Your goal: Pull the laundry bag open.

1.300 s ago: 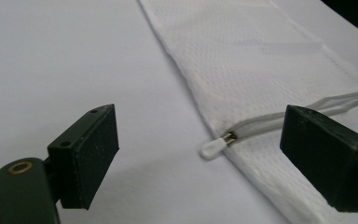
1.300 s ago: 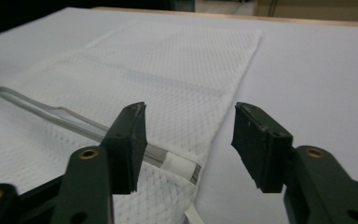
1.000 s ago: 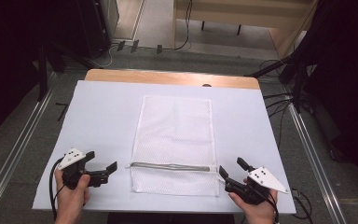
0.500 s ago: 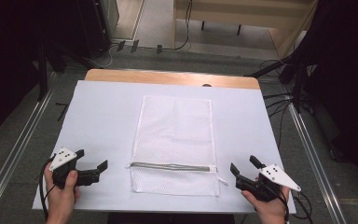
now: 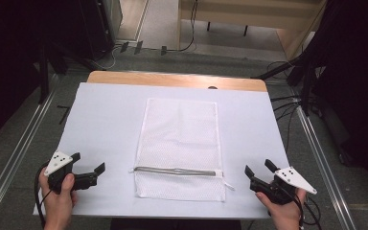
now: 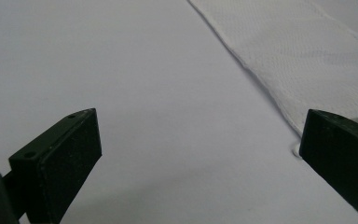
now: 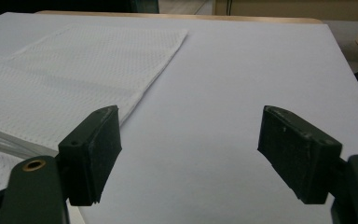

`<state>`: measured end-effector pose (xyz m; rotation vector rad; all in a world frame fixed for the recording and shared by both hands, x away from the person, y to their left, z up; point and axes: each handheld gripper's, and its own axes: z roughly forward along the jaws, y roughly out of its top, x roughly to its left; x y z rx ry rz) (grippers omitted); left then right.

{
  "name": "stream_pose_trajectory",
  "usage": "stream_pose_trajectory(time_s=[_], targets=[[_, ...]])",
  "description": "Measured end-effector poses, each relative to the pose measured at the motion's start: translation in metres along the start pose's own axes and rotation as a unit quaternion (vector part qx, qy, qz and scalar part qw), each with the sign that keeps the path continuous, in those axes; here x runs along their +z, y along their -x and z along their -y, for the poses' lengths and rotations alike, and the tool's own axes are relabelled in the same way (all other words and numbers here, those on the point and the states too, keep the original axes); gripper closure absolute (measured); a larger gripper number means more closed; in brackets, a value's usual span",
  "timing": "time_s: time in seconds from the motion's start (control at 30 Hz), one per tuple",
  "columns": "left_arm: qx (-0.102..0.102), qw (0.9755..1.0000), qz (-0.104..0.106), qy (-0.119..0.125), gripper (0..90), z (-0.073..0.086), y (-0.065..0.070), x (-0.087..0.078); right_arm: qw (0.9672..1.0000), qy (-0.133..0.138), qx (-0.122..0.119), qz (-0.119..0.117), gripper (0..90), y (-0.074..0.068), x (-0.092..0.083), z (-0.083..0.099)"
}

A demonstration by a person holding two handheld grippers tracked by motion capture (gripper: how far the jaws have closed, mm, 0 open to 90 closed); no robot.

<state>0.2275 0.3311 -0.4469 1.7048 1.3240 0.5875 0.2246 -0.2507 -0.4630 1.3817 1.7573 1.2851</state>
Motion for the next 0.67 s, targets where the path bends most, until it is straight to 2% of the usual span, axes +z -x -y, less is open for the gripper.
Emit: stream_pose_trajectory(time_s=[0.27, 0.43, 0.67], targets=[[-0.01, 0.9999, -0.011, 0.006, 0.0, 0.0002, -0.0063, -0.0038, 1.0, -0.001, 0.005, 0.008, 22.2, 0.006, -0.0006, 0.0006], [-0.012, 0.9998, -0.01, 0.007, 0.0, 0.0005, -0.0064, -0.003, 0.9999, -0.003, 0.008, 0.01, 22.3, 0.0074, 0.0001, 0.0012], [-0.007, 0.9999, -0.009, 0.003, 0.0, 0.0007, -0.0064, -0.0022, 0.9999, -0.003, 0.011, 0.009, 22.4, 0.007, 0.0011, 0.0012]])
